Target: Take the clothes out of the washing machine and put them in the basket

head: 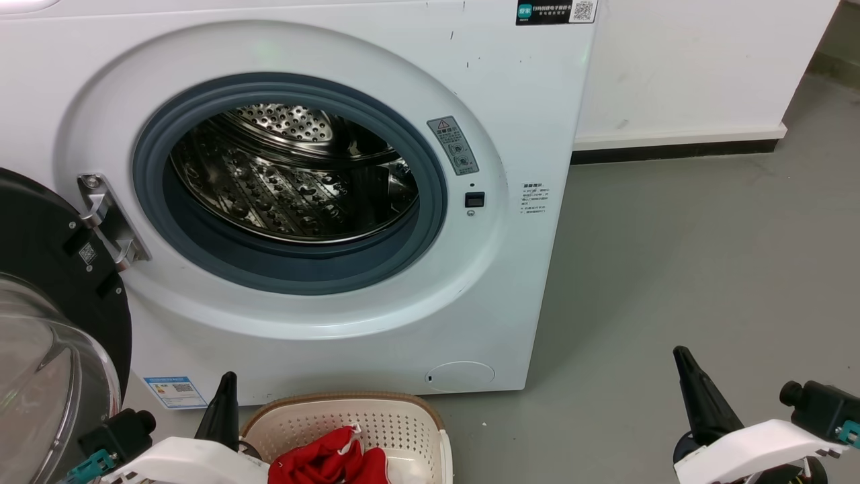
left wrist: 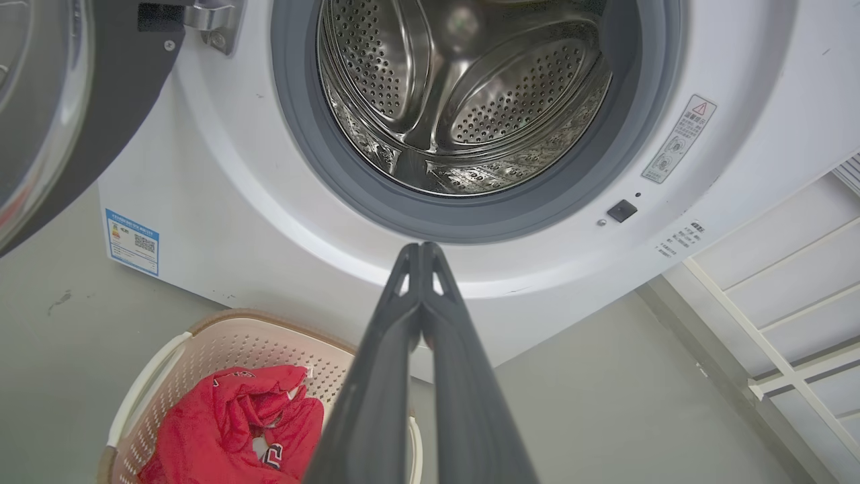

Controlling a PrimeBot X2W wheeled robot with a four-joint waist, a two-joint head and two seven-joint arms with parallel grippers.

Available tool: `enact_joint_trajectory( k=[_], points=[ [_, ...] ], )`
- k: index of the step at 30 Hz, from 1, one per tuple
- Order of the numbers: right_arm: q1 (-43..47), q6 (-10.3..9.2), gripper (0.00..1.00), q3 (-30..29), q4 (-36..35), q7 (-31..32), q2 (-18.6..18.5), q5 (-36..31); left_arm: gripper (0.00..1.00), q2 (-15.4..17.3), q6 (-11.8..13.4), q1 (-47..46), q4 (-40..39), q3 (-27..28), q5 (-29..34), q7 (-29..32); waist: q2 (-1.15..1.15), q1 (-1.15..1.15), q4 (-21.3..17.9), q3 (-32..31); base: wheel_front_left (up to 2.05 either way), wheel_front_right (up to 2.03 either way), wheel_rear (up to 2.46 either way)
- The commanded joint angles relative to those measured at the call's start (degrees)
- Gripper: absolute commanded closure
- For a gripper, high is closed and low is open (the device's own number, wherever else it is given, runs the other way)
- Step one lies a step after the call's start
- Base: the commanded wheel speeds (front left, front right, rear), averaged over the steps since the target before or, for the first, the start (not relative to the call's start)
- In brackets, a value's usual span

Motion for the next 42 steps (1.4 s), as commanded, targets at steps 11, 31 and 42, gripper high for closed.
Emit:
enact_joint_trajectory(
  k=[11, 31, 42],
  points=[
    [-3.36, -0.01, 1.0, -0.77, 1.52, 0.54, -0.68, 13.03, 1.0, -0.51, -1.52, -3.23, 1.07, 1.16, -11.23, 1.37, 0.0, 0.0, 0.36, 0.43, 0.0, 0.0, 0.0],
    [-5.47, -0.01, 1.0, -1.87, 4.12, 1.45, -0.83, 28.12, 1.0, -1.36, -3.26, -5.42, 3.21, 2.31, -24.59, 3.06, 0.0, 0.0, 0.9, 1.08, 0.0, 0.0, 0.0],
    [-6.34, -0.01, 1.0, -2.46, 5.29, 1.97, -0.82, 34.6, 1.0, -1.73, -3.95, -6.38, 4.14, 2.83, -30.37, 3.78, 0.0, 0.0, 1.17, 1.41, 0.0, 0.0, 0.0]
  ],
)
